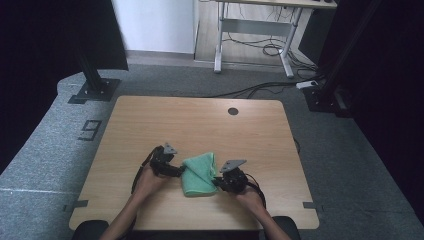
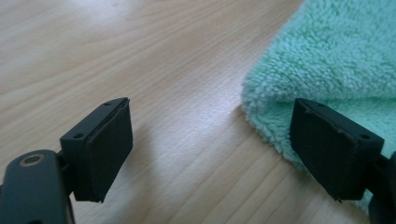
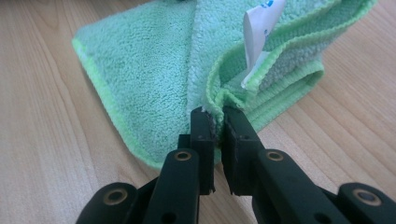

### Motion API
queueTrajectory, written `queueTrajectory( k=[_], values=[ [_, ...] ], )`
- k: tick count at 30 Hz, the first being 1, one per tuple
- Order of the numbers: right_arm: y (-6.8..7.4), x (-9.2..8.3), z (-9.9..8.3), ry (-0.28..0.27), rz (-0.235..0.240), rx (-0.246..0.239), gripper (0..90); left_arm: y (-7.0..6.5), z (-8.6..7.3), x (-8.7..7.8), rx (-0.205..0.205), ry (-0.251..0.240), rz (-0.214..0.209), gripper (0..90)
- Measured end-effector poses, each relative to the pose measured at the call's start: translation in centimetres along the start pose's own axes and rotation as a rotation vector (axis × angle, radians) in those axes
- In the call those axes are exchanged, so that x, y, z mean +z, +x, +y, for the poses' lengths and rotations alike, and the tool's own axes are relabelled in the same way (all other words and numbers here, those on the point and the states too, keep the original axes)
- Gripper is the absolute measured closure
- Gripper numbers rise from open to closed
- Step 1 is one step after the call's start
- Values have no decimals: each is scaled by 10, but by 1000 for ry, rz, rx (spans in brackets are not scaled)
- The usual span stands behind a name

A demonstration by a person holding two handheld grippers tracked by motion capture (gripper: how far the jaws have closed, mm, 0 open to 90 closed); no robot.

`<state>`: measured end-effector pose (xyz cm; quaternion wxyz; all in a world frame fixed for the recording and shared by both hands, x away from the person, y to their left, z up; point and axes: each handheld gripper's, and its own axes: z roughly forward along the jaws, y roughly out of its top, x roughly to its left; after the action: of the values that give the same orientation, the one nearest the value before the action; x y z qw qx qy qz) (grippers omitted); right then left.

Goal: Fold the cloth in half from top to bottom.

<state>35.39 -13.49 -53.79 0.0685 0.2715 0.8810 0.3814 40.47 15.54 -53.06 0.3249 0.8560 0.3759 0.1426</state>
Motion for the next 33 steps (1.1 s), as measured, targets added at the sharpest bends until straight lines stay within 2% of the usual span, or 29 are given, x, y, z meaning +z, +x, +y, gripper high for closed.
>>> queueTrajectory(
  k=[4, 8, 11, 18, 25, 29, 33],
  values=[
    [-2, 0, -3, -13, 11, 25, 816, 3, 15, -12, -4, -43, -64, 178],
    [-3, 0, -4, -19, 16, 44, 816, -1, 41, -16, 41, -39, -100, 230],
    [-3, 0, -4, -21, 16, 53, 816, -4, 59, -14, 51, -42, -131, 269],
    [-5, 0, -5, -29, 33, 82, 815, -21, 88, 3, 99, -4, -162, 309],
    [-6, 0, -6, -29, 36, 86, 814, -36, 111, 18, 98, 6, -178, 324],
    [-6, 0, -6, -29, 38, 86, 812, -46, 121, 27, 114, 22, -181, 351],
    [-6, 0, -6, -30, 36, 86, 811, -53, 123, 37, 128, 58, -179, 387]
  ],
)
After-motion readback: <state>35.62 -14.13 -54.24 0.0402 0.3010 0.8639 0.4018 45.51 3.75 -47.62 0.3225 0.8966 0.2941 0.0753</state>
